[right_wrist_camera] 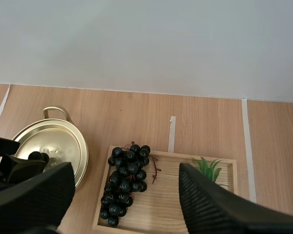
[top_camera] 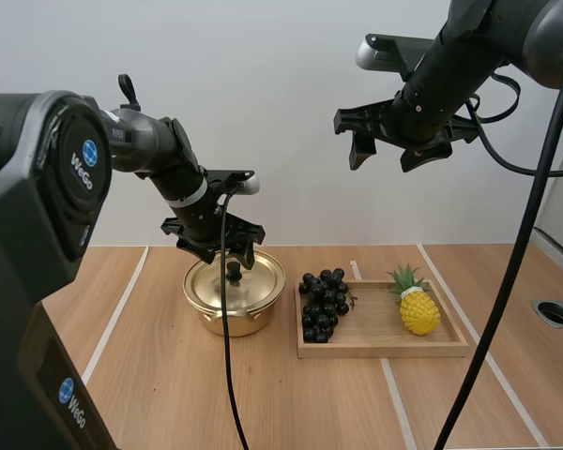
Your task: Open the pot, put the grape inside, and close it
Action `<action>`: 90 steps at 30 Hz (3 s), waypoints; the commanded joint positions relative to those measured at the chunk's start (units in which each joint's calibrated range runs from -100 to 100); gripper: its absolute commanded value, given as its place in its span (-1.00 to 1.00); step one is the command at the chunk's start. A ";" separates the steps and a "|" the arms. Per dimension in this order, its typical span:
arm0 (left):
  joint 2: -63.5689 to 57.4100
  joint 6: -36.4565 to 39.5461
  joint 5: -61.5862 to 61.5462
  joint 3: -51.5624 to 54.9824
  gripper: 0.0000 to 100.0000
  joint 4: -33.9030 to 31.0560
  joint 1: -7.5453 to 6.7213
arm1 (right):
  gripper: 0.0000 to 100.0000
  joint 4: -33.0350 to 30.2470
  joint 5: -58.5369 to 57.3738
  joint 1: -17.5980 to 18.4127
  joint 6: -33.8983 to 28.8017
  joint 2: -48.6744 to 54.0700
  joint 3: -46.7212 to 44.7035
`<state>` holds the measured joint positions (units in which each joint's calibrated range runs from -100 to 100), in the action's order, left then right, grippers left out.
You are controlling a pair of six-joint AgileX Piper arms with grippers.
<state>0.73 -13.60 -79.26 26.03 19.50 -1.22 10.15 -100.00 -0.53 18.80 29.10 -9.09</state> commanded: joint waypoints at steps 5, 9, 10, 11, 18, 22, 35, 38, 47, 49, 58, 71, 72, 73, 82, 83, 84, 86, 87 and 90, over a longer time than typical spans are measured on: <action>0.10 -1.96 4.23 0.18 1.00 2.98 -0.17 | 1.00 -0.55 0.00 0.03 0.29 0.77 -0.15; 1.02 -2.26 4.72 0.18 1.00 2.98 -0.17 | 1.00 -0.55 0.00 0.03 0.29 0.77 -0.15; 1.28 -2.26 4.72 0.18 1.00 2.98 -0.17 | 1.00 -0.55 0.00 0.03 0.29 0.77 -0.15; 1.74 -2.26 4.72 0.18 1.00 2.98 -0.17 | 1.00 -0.55 0.00 0.03 0.29 0.77 -0.15; 3.82 -2.38 4.52 0.18 1.00 2.98 -0.17 | 1.00 -0.55 0.00 0.03 0.29 0.77 -0.15; 3.90 -2.38 3.27 0.18 1.00 2.98 -0.17 | 1.00 -0.55 0.00 0.03 0.29 0.77 -0.15; 3.90 3.09 -3.45 0.18 -0.96 1.13 -0.17 | 1.00 -0.59 0.00 0.03 0.29 1.65 -0.15; 3.67 3.09 -3.41 -1.35 -0.96 1.25 -0.17 | 1.00 -0.59 0.00 0.03 0.29 1.65 -0.15; -2.35 4.29 -4.11 -13.38 -0.96 0.43 -0.11 | 1.00 -0.59 0.00 0.03 0.29 1.65 -0.15; -4.28 4.82 -4.11 -16.98 -0.96 -0.59 -0.11 | 1.00 -0.59 0.00 0.03 0.29 1.65 -0.15; -16.49 7.88 -4.11 -31.70 -0.96 -4.15 -0.11 | 1.00 0.44 0.00 0.03 0.41 1.52 -0.15; -34.81 9.92 7.26 -55.77 -0.97 -13.28 -0.11 | 1.00 4.40 0.00 0.03 2.65 0.98 -0.15; -35.66 10.33 8.66 -57.25 -0.98 -13.95 -0.11 | 1.00 4.52 0.00 0.03 2.65 0.84 -0.15; -36.30 11.00 9.27 -59.22 -1.00 -14.60 -0.11 | 1.00 4.52 0.00 0.03 2.65 0.59 -0.15; -36.97 12.01 6.16 -74.45 -1.00 -15.55 -0.11 | 1.00 5.82 0.00 0.03 2.87 -3.11 -0.15; -36.97 12.01 5.95 -75.85 -1.00 -15.55 -0.11 | 1.00 5.82 0.00 0.03 2.87 -3.82 -0.15; -36.97 12.01 5.79 -77.13 -1.00 -15.55 -0.11 | 1.00 5.92 0.00 0.03 3.01 -4.23 -0.15; -36.97 12.01 5.79 -79.13 -1.00 -15.81 -0.11 | 1.00 6.26 0.00 0.03 3.65 -5.36 -0.15; -36.97 12.01 5.79 -80.24 -1.00 -15.92 -0.11 | 1.00 6.26 0.00 0.03 3.65 -5.91 -0.15; -36.97 12.01 5.30 -83.19 -1.00 -15.92 -0.11 | 1.00 6.74 0.00 0.03 3.85 -7.52 -0.15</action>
<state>-36.39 -2.15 -74.30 -55.34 4.03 -1.22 15.90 -100.00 -0.53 21.92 22.17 -9.09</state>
